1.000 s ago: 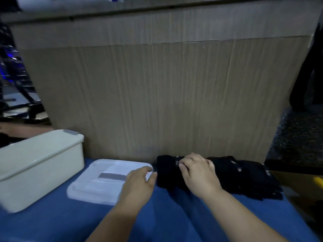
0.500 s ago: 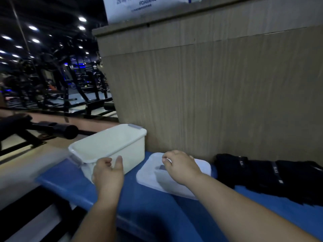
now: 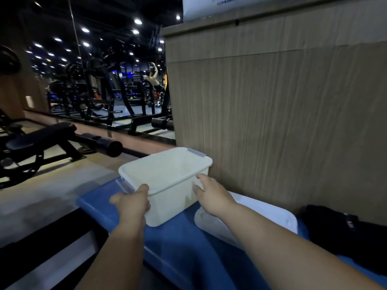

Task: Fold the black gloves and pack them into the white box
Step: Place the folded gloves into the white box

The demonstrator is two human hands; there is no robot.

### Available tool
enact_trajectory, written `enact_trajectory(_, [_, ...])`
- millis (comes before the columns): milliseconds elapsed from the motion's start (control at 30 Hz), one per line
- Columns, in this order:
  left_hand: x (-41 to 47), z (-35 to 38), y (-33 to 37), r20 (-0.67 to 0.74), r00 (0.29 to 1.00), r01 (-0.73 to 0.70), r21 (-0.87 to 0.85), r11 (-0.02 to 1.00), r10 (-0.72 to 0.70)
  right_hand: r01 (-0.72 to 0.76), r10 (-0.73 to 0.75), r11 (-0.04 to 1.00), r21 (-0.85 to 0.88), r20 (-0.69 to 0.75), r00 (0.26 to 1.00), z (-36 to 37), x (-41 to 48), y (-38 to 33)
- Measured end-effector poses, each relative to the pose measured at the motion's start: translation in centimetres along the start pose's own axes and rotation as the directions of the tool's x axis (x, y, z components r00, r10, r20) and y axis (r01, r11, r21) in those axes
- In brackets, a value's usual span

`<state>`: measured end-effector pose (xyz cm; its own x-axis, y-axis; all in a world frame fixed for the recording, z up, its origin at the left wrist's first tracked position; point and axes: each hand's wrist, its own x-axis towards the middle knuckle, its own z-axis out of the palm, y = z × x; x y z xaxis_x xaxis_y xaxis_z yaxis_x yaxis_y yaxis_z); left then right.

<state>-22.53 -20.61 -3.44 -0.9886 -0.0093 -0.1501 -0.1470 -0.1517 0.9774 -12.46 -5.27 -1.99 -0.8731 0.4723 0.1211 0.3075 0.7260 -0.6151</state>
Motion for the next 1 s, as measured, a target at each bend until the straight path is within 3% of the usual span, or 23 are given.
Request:
enact_trajectory(167, [0.5, -1.5, -1.3, 0.083, 0.996, -0.007, -0.002, 1.0, 0.007, -0.093, 0.117, 0.983, 0.156, -0.158, 0.981, 0.0, 1.1, 1.2])
enact_trajectory(333, [-1.6, -2.7, -2.3, 0.119, 0.988, -0.108, 0.075, 0.991, 0.098, -0.152, 0.257, 0.947, 0.283, -0.382, 0.888, -1.2, 0.4, 2.9])
enact_trajectory(533, [-4.6, -2.9, -2.5, 0.225, 0.959, -0.2, 0.121, 0.972, 0.169, -0.143, 0.31, 0.912, 0.385, -0.415, 0.855, -3.9, -1.0, 5.9])
enact_trajectory(733, [-9.1, -2.2, -3.6, 0.41, 0.881, -0.312, 0.125, 0.942, 0.237, -0.112, 0.347, 0.894, 0.433, -0.514, 0.785, -5.9, -6.3, 9.7])
enact_trajectory(867, [-11.0, -1.2, -5.3, 0.527, 0.827, -0.298, 0.113, 0.948, 0.197, -0.16, 0.416, 0.869, 0.469, -0.514, 0.751, -6.3, -10.0, 12.3])
enact_trajectory(1000, [-12.3, -0.3, -6.8, 0.543, 0.821, -0.268, 0.092, 0.959, 0.177, -0.19, 0.454, 0.836, 0.514, -0.455, 0.766, -6.7, -12.3, 14.4])
